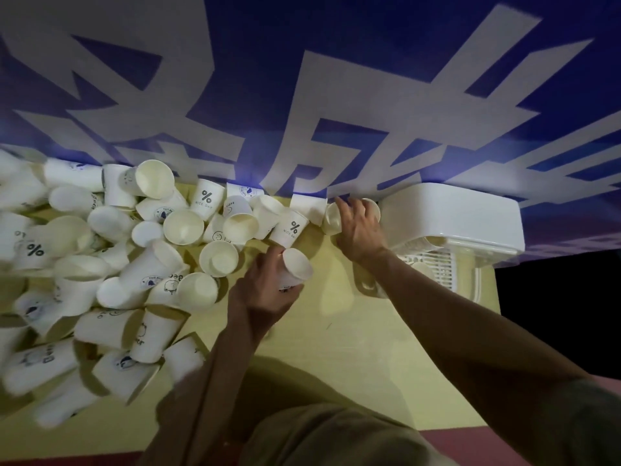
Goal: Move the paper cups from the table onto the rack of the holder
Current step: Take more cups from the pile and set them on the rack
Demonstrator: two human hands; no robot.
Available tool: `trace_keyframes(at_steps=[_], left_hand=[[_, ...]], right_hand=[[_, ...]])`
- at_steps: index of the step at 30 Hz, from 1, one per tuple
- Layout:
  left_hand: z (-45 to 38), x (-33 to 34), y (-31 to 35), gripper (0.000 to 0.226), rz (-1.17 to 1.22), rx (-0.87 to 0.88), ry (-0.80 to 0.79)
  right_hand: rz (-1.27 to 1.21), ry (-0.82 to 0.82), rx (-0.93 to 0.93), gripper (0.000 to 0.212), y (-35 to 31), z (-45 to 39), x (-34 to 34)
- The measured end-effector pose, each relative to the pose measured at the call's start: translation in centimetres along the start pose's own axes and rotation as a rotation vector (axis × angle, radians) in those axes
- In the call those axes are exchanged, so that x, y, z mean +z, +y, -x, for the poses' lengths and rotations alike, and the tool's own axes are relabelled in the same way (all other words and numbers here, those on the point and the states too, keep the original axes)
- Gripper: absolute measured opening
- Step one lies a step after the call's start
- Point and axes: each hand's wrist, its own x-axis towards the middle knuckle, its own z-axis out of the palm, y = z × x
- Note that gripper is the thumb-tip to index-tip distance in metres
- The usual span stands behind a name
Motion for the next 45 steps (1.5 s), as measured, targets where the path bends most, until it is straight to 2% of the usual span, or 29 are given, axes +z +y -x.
trace_keyframes(at_steps=[4,10,17,27,30,38,45], left_hand=[[0.4,-0.8,-0.3,0.072,0.108,-0.013,-0.048],[0.8,-0.6,0.0,0.078,0.031,-0.077,-0.078],[1.2,-0.2,1.5,0.071,-0.101,-0.045,-0.086],[2.5,0.2,5.3,0.075,-0.368,0.111,-0.036],[2.8,1.0,7.1,0.078,-0.408,0.150,-0.065],[3.8,5.1,14.4,0.071,-0.356,0.186,-0.078],[3.5,9.7,21.1,0.071,-0.289,0.307,-0.023]], right_hand=[[0.047,-0.013,0.014,0.083,-0.4,-0.7,0.6],[0.074,-0.001,0.018,0.072,-0.2,-1.2,0.9],[0.042,0.025,-0.019,0.079,-0.3,-0.1,0.6],[-0.412,0.279,0.016,0.073,0.8,9.6,-2.4],[-0.488,0.283,0.040,0.075,2.6,13.2,-3.5],[-0.618,0.330,0.043,0.063,9.9,21.5,-3.7],[-0.691,0.291,0.041,0.074,16.4,26.9,-1.8]])
